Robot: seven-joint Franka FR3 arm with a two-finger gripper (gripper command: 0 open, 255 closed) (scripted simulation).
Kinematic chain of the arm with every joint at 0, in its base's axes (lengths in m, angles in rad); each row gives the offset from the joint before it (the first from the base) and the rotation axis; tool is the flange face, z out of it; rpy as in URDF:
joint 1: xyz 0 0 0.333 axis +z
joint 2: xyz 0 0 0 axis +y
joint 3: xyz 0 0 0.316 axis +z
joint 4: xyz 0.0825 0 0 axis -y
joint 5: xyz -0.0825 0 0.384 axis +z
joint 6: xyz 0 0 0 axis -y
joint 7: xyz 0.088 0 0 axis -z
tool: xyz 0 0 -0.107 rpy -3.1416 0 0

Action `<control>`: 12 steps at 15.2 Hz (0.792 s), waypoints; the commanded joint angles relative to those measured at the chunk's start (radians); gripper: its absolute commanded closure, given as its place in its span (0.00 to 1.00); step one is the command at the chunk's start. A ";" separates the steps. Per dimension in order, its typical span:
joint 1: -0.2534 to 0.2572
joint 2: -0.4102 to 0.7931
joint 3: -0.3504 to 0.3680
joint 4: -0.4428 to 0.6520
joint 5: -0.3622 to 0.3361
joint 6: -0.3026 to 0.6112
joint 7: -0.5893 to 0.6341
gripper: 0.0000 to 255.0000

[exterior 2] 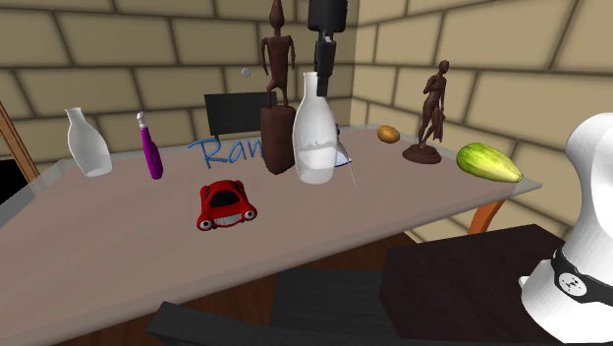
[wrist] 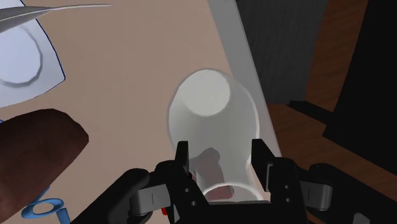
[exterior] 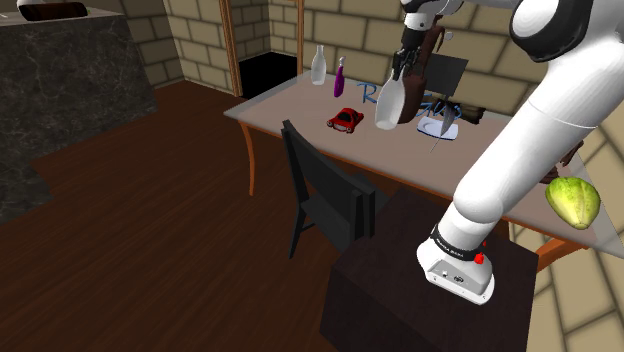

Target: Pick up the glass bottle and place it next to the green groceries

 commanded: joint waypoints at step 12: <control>0.002 0.022 -0.001 0.197 0.012 -0.178 -0.004 1.00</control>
